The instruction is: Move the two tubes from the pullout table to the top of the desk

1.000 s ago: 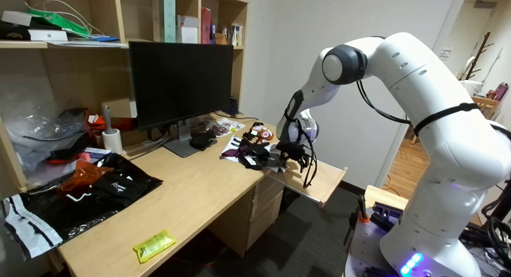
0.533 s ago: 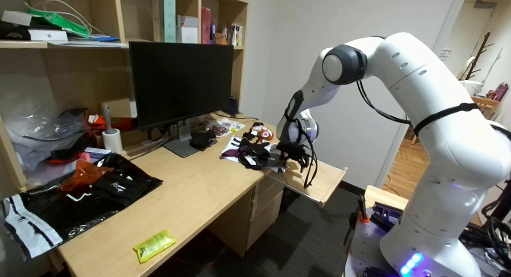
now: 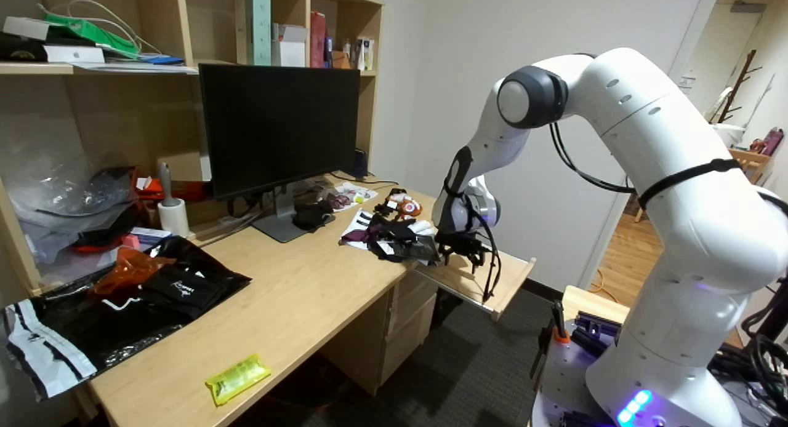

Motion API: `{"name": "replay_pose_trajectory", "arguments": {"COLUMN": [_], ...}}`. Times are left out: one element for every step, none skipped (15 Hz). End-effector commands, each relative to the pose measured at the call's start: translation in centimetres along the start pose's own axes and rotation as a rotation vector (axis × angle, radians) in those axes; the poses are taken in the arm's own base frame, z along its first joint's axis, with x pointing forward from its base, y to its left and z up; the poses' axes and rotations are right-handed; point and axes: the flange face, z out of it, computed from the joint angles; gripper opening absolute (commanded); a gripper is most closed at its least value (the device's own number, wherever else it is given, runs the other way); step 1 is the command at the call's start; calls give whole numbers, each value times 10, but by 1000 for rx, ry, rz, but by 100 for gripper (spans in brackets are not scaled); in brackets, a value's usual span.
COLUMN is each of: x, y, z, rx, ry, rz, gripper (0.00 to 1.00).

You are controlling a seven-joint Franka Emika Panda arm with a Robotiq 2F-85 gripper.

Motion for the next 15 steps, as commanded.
{"name": "replay_pose_trajectory", "arguments": {"x": [-13,-15,-17,-18,-19,-21,-22,-23,-25,-26,-27,-28,-29,-29,-28], "y": [10,11,11,10,9,8,7,7,6,6,5,5,5,5,4], "z": [-1,-1,-1,-2,-2,-2,-2,-2,-2,1,4,8,11,13,15], "rx": [27,36,51,75,89,107,131,149,161,169,175,170,164,160,148], "ry": [35,47,62,94,118,144,180,200,218,233,245,238,233,231,215], "rz": [-46,-55,-65,-74,-81,-90,-93,-97,-101,-107,-116,-130,-140,-141,-135], "gripper": [100,100,100,100,100,100,100,100,100,100,100,100,100,100,100]}}
